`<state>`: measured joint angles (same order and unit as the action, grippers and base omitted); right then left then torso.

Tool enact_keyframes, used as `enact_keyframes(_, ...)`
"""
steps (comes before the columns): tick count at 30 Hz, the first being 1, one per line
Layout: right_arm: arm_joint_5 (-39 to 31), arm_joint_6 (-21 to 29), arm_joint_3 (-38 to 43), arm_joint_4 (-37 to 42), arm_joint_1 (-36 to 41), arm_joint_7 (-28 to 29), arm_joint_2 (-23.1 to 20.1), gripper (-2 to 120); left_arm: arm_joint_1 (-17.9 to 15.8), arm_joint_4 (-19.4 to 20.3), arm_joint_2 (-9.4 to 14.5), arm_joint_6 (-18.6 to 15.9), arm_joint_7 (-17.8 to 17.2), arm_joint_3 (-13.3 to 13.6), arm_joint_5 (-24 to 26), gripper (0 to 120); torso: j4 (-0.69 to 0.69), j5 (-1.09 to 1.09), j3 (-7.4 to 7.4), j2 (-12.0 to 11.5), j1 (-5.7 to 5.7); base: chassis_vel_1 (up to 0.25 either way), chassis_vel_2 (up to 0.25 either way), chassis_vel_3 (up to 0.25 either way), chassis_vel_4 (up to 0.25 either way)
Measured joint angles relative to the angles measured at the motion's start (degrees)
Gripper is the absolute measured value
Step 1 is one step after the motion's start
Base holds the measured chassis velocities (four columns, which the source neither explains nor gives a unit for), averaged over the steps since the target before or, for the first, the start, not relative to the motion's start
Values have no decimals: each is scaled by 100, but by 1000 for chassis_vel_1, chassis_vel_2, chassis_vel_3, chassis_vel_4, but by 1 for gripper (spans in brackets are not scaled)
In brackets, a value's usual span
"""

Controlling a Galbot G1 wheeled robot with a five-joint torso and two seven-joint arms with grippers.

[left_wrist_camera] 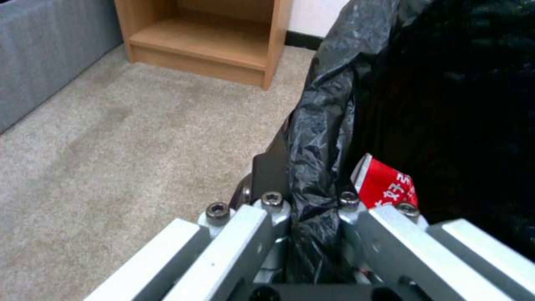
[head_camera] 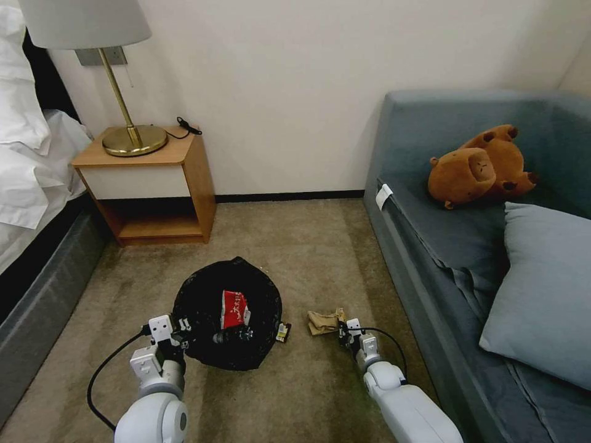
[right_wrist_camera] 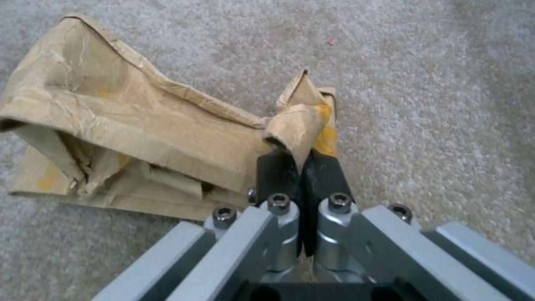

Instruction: Pick up the trash bin, then pick up the garbage on the floor and place it into the trash bin.

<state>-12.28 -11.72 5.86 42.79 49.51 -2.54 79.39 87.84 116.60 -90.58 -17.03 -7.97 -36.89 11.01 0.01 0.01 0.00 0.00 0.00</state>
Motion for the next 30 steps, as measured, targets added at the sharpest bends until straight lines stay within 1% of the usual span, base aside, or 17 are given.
enact_keyframes(16, 87, -93, 56, 70, 36, -22, -34, 0, -12, -2, 5, 0, -6, 9, -9, 1, -1, -1, 0, 0, 0, 0, 0, 0, 0)
enact_keyframes(30, -101, -141, 114, 671, 258, 2, -216, 0, -12, -25, -15, 0, -6, 40, -35, 1, -1, 0, 0, 0, 0, 0, 0, 0, 0)
